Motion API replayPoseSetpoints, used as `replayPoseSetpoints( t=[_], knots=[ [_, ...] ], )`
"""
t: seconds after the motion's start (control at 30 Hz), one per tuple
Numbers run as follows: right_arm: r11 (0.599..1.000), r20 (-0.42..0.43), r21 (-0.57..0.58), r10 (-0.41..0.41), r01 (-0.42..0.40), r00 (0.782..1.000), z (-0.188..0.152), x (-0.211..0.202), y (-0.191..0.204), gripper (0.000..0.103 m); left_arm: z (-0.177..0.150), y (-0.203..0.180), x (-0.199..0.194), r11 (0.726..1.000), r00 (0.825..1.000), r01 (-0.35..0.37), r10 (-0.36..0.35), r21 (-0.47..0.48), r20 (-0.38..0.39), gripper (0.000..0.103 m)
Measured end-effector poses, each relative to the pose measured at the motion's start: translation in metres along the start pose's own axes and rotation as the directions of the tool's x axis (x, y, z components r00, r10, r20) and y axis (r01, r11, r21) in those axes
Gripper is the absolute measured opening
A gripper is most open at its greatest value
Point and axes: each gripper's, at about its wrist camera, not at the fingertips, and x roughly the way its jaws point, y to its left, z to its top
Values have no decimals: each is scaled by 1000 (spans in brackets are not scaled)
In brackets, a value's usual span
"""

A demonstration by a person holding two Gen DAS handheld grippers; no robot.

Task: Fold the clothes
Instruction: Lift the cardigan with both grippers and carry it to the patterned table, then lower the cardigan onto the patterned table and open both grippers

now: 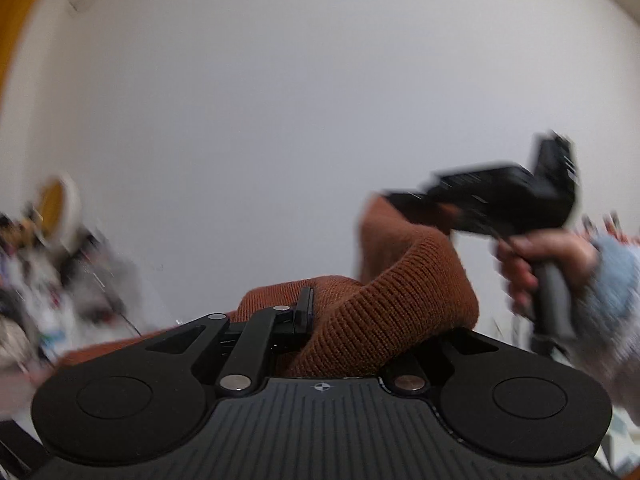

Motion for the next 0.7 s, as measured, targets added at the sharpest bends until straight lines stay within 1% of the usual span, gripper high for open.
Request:
replayPoseSetpoints(
  t=[0.03, 0.07, 0.1, 0.13, 0.17, 0.2, 0.23, 0.27, 0.33, 0.37, 0.4, 0.43, 0.5, 0.57, 0.63, 0.7],
  knots=[
    [999, -35, 18, -26, 27, 999, -7, 2, -22, 7, -12, -12, 16, 999, 998, 32, -33, -8, -56, 7],
    [997, -73, 38, -61, 63, 995, -16, 2, -46, 7, -25, -25, 33, 998, 991, 66, -67, -18, -115, 7],
    [993, -112, 56, -94, 101, 989, -24, 2, -70, 7, -37, -38, 53, 994, 978, 102, -106, -30, -182, 7],
    [987, -148, 71, -133, 145, 980, -35, 1, -92, 7, -49, -51, 72, 990, 959, 132, -138, -41, -246, 7],
    [977, -185, 75, -181, 197, 966, -48, -2, -113, 7, -62, -61, 92, 985, 935, 164, -173, -57, -308, 7],
    [965, -223, 69, -232, 252, 947, -62, -7, -135, 8, -76, -74, 111, 976, 907, 204, -217, -75, -361, 7],
    [949, -260, 61, -285, 310, 923, -76, -15, -157, 10, -89, -87, 130, 965, 874, 242, -260, -96, -411, 7],
    [928, -299, 55, -337, 369, 893, -93, -24, -175, 12, -102, -100, 148, 954, 839, 278, -298, -113, -456, 7],
    [869, -364, 74, -433, 489, 825, -133, -55, -201, 20, -124, -131, 169, 936, 787, 334, -341, -109, -515, 8],
    [831, -384, 93, -477, 548, 790, -151, -76, -210, 32, -135, -146, 179, 926, 758, 362, -360, -108, -543, 8],
    [789, -401, 116, -518, 603, 755, -164, -98, -219, 49, -146, -161, 189, 914, 729, 390, -378, -108, -571, 8],
    [751, -408, 144, -548, 645, 730, -180, -121, -223, 56, -157, -177, 200, 902, 697, 417, -395, -110, -598, 8],
    [693, -399, 205, -586, 691, 705, -197, -168, -227, 80, -178, -206, 219, 877, 635, 467, -420, -111, -648, 8],
    [638, -378, 255, -626, 727, 682, -206, -209, -226, 93, -195, -229, 224, 867, 610, 493, -406, -76, -680, 8],
    [594, -363, 310, -647, 742, 670, -214, -246, -223, 94, -209, -247, 230, 853, 583, 519, -399, -54, -708, 8],
    [540, -361, 368, -667, 757, 651, -224, -273, -218, 94, -219, -260, 236, 837, 554, 546, -398, -42, -731, 8]
  ],
)
